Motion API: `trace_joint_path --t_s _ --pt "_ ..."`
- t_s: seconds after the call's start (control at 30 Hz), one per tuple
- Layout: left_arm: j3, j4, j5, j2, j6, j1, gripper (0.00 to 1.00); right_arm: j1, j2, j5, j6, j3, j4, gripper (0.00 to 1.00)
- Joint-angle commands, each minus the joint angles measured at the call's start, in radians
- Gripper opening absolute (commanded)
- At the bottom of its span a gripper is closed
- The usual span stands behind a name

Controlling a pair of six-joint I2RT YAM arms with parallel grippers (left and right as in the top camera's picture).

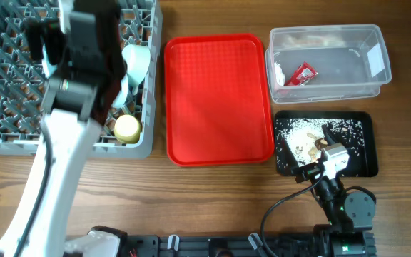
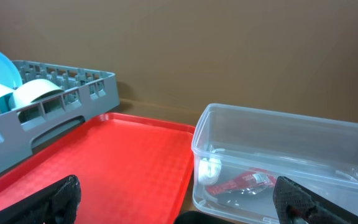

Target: Sort waste into correct bins and load items into the dishwasher rack

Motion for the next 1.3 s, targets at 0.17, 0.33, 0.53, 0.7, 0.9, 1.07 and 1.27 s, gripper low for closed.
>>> trace_joint_path --t_s 0.17,0.33,0.53,0.7,0.9,1.07,1.27 --pt "0.008 -0.445 0.622 -0.171 -0.424 -0.079 1.0 -0.005 -0.008 -0.016 0.012 -0.003 0.005 1.0" --pt "0.008 -0.581 0.748 -0.193 -0.424 -0.079 1.0 -0.005 -0.008 -0.016 0.011 -0.003 0.005 1.0" --pt "0.008 -0.675 0.83 -0.193 -0.413 -0.076 1.0 -0.005 -0.008 -0.016 0.011 -0.003 0.005 1.0" --pt "0.008 -0.731 0.829 -0.225 -0.44 -0.035 1.0 -0.005 -0.008 -0.016 0.011 -0.003 0.005 1.0" --pt "0.004 -0.595 0.825 -0.344 -0.379 -0.027 1.0 -0.005 -0.008 -0.016 0.012 -0.003 0.005 1.0" --pt "-0.084 -0.422 0.82 -0.5 -0.306 -0.014 1.0 -0.005 -0.008 -0.016 0.011 -0.003 0.005 1.0" --pt "-0.329 -0.264 0.821 -0.728 -0.306 0.096 1.0 -0.005 -0.008 -0.016 0.011 -0.003 0.005 1.0"
